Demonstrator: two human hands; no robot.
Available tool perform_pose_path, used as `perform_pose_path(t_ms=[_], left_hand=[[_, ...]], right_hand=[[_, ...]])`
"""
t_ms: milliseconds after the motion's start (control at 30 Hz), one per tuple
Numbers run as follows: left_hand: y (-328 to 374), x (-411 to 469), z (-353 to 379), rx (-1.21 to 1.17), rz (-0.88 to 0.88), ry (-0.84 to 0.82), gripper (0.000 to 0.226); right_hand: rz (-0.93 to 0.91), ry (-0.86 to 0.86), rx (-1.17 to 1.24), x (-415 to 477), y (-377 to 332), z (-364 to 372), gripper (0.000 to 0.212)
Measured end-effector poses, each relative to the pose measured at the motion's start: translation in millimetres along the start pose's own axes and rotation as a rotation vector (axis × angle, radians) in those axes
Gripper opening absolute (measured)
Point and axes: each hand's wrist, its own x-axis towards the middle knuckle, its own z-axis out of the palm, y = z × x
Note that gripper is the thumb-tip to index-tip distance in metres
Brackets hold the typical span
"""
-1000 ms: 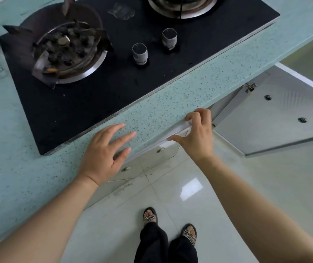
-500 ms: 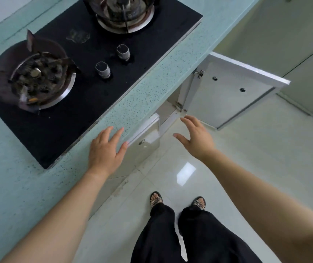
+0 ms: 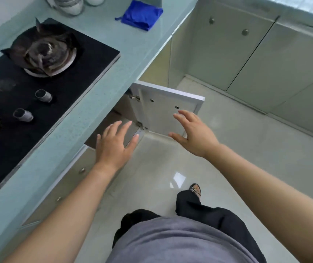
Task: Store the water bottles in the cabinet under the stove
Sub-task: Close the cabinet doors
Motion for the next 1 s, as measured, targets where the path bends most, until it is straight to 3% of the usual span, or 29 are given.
perform_pose_path(t_ms=[267, 767, 1000], left_hand=[[92, 77, 3, -0.079, -0.108, 0.12, 0.07], [84, 227, -9, -0.123, -0.412, 0.218, 0.062], [94, 255, 14, -0.146, -0.72, 0.287, 0.061]], right_hand=[[-0.132, -0.024, 0.008, 77, 74, -70, 0.058], [-0.461, -0.246, -0.094, 296, 88, -106, 0.061], [-0.745, -0.527, -0.155, 380, 77, -73, 0.057]])
